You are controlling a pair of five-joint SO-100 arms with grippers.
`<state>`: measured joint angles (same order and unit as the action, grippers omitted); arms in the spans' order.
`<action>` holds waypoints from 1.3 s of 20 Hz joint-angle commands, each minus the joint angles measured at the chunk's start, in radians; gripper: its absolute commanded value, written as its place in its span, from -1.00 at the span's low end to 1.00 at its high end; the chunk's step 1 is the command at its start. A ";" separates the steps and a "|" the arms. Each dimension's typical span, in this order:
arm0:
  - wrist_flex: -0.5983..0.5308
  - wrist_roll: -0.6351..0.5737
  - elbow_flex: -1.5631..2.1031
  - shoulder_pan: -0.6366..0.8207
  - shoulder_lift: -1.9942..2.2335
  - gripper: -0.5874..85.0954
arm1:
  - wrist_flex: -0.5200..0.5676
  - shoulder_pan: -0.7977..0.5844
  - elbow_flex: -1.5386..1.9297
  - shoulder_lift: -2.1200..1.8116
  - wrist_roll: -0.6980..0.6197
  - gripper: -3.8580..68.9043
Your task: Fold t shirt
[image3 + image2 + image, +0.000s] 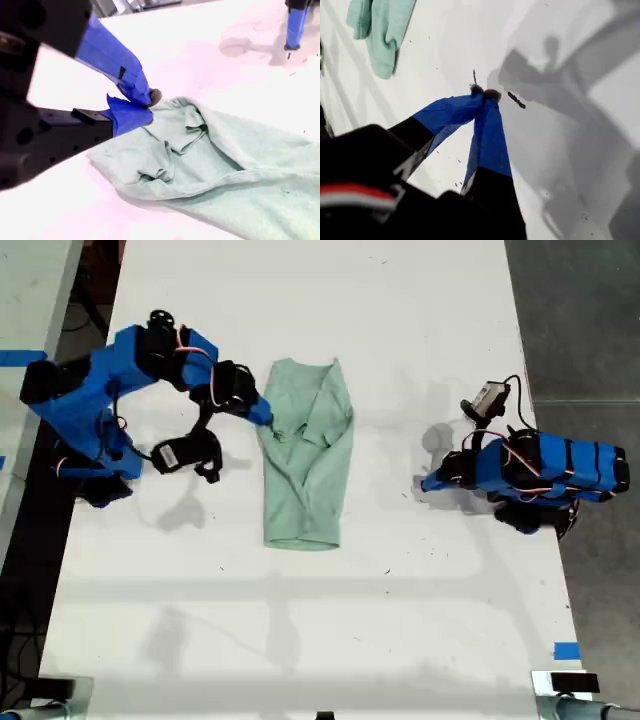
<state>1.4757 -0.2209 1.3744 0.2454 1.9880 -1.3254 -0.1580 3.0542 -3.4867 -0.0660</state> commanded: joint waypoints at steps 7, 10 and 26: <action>-0.680 0.031 1.775 0.000 1.460 -0.99 | 0.000 -0.005 0.051 -0.015 -0.008 -0.92; -0.600 0.008 1.835 0.006 1.608 -0.99 | -0.002 -0.006 0.051 -0.015 -0.008 -0.92; -0.531 0.026 1.835 0.020 1.617 -0.99 | -0.003 0.006 0.052 -0.015 0.000 -0.92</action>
<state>0.9434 -0.2132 3.1999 0.2546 3.5972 -1.3254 -0.1580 3.0542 -3.4867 -0.0660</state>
